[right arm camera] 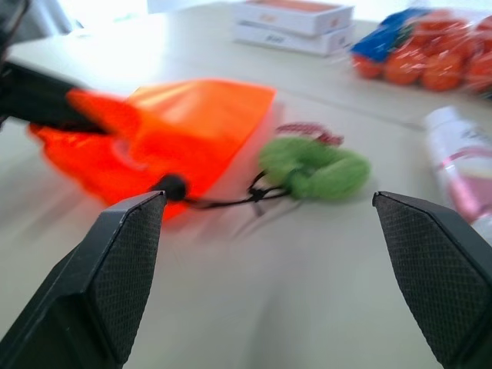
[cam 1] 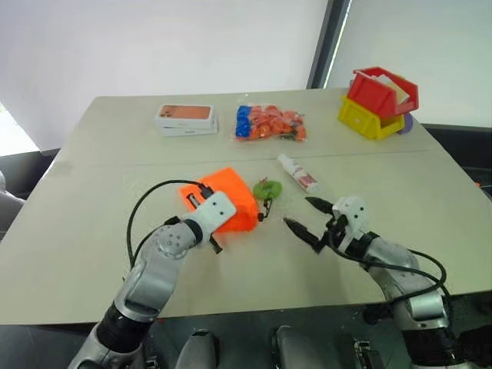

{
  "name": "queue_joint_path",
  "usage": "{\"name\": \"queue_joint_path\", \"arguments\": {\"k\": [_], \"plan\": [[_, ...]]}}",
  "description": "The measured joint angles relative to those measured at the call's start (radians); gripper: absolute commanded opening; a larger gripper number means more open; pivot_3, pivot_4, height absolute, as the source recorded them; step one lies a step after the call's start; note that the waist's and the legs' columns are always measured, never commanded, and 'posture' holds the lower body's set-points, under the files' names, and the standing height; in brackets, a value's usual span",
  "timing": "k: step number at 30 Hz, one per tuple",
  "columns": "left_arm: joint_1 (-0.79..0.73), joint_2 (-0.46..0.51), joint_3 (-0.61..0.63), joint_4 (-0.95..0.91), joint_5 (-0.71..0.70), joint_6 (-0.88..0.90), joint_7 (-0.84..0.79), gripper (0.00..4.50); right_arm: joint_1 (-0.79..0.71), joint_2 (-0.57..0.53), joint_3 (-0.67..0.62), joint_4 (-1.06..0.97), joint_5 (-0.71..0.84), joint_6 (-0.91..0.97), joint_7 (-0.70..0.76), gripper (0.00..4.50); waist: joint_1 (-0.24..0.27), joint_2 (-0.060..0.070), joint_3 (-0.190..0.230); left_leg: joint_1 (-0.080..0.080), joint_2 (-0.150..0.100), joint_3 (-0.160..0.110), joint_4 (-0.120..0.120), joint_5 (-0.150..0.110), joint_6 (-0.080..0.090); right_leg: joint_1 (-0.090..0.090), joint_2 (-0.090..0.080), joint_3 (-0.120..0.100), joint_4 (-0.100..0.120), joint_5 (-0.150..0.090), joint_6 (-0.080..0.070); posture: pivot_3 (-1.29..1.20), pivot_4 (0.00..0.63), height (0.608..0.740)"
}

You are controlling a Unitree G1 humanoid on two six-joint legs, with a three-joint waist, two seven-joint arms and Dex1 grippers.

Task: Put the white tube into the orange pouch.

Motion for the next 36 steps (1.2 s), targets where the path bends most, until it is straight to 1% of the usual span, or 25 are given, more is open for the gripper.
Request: {"name": "queue_joint_path", "arguments": {"k": [3,6,10,15,18,24,27,30,32,33,36], "plan": [[-0.024,-0.006,0.044,0.0,-0.068,0.003,-0.025,0.02,-0.073,0.024,-0.013,0.064,-0.021,0.0,-0.062,4.5,0.0,0.0,0.0,0.0,0.0,0.0,0.0,0.0,0.0,0.001,0.0,0.0,0.0,0.0,0.0,0.0,0.15,0.74],[-0.042,-0.018,0.07,0.003,-0.121,0.019,-0.034,0.02,-0.163,0.05,-0.014,0.194,-0.077,0.0,-0.138,4.5,-0.001,0.0,0.0,0.0,0.0,0.0,0.0,0.0,0.0,0.001,0.0,0.0,0.0,0.002,-0.004,0.0,0.15,0.74],[-0.067,-0.027,0.078,0.007,-0.164,0.034,-0.029,0.02,-0.245,0.102,-0.014,0.335,-0.103,-0.01,-0.185,4.5,-0.001,0.001,0.0,0.0,0.0,-0.001,0.0,0.0,0.0,0.001,0.001,0.0,0.001,0.003,-0.004,0.0,0.15,0.74],[-0.068,-0.018,0.076,0.02,-0.189,0.038,-0.017,0.02,-0.362,0.138,-0.02,0.559,-0.167,-0.086,-0.268,4.5,-0.004,0.001,0.0,0.001,0.0,-0.001,0.0,0.0,0.0,0.001,0.001,0.0,0.002,0.003,-0.004,0.0,0.15,0.74],[-0.067,-0.007,0.076,0.022,-0.198,0.038,-0.008,0.02,-0.399,0.14,-0.02,0.659,-0.197,-0.137,-0.289,4.5,-0.003,0.001,0.0,0.001,0.0,-0.001,0.0,0.0,0.0,0.001,0.001,0.0,0.002,0.003,-0.004,0.0,0.15,0.74],[-0.065,0.003,0.067,0.03,-0.208,0.034,0.014,0.02,-0.472,0.145,-0.028,0.85,-0.206,-0.22,-0.259,4.5,-0.006,0.001,0.0,0.001,0.0,-0.001,0.0,0.0,0.0,0.001,0.002,0.0,0.002,0.003,-0.004,0.0,0.15,0.74],[-0.064,0.003,0.065,0.033,-0.21,0.034,0.024,0.0,-0.5,0.147,-0.04,0.901,-0.205,-0.257,-0.241,3.66,-0.007,0.001,0.0,0.001,0.0,-0.001,0.0,0.0,0.0,0.001,0.002,0.0,0.003,0.003,-0.004,0.0,0.15,0.74],[-0.063,0.003,0.063,0.036,-0.211,0.033,0.032,0.0,-0.519,0.149,-0.042,0.935,-0.205,-0.284,-0.223,2.07,-0.007,0.001,0.0,0.001,0.0,-0.001,0.0,0.0,0.0,0.001,0.002,0.001,0.003,0.003,-0.004,0.0,0.15,0.74],[-0.06,0.004,0.063,0.037,-0.211,0.032,0.033,0.0,-0.52,0.152,-0.043,0.939,-0.205,-0.292,-0.218,1.29,-0.007,0.001,0.0,0.001,0.0,-0.001,0.0,0.0,0.0,0.001,0.002,0.001,0.003,0.003,-0.003,0.0,0.15,0.74],[-0.058,0.006,0.063,0.039,-0.212,0.032,0.033,0.0,-0.52,0.152,-0.044,0.939,-0.205,-0.292,-0.213,1.18,-0.007,0.001,0.0,0.001,0.0,-0.001,0.0,0.0,0.0,0.001,0.002,0.001,0.003,0.003,-0.004,0.0,0.15,0.74],[-0.058,0.009,0.063,0.041,-0.215,0.031,0.035,0.0,-0.517,0.151,-0.044,0.937,-0.205,-0.292,-0.202,1.18,-0.007,0.001,0.0,0.001,0.0,-0.001,0.0,0.0,0.0,0.001,0.002,0.001,0.003,0.003,-0.003,0.0,0.15,0.74]]}}
